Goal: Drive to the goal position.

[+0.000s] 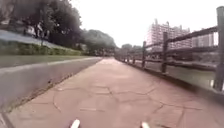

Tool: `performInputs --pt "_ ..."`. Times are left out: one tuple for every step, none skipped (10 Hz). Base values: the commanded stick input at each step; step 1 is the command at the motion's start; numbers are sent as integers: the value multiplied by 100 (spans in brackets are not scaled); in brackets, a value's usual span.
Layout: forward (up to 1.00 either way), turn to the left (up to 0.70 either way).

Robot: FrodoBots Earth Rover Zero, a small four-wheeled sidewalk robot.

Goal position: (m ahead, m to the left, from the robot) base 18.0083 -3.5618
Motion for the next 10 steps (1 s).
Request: performInputs --pt "70 0" --pt "70 0" --pt "70 0" --pt "70 0" --pt "70 0" --pt "70 0" --pt "70 0" --pt "70 0" --pt "70 0" --pt "70 0"
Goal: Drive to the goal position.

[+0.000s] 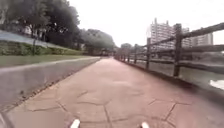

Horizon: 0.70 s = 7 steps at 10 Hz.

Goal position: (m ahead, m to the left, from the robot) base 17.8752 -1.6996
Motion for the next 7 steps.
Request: performInputs --pt "70 0" --pt "70 0" --pt "70 0" --pt "70 0" --pt "70 0" --pt "70 0" --pt "70 0"
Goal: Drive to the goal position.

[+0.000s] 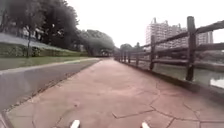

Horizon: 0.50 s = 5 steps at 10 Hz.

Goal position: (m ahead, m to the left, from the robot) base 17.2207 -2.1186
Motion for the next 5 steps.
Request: performInputs --pt "70 0" --pt "70 0" --pt "70 0" --pt "70 0" --pt "70 0"
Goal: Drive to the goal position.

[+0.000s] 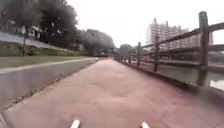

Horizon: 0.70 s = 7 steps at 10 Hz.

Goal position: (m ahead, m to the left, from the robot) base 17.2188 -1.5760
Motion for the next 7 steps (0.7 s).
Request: performInputs --pt "70 0" --pt "70 0" --pt "70 0" --pt "70 0" --pt "70 0" --pt "70 0" --pt "70 0"
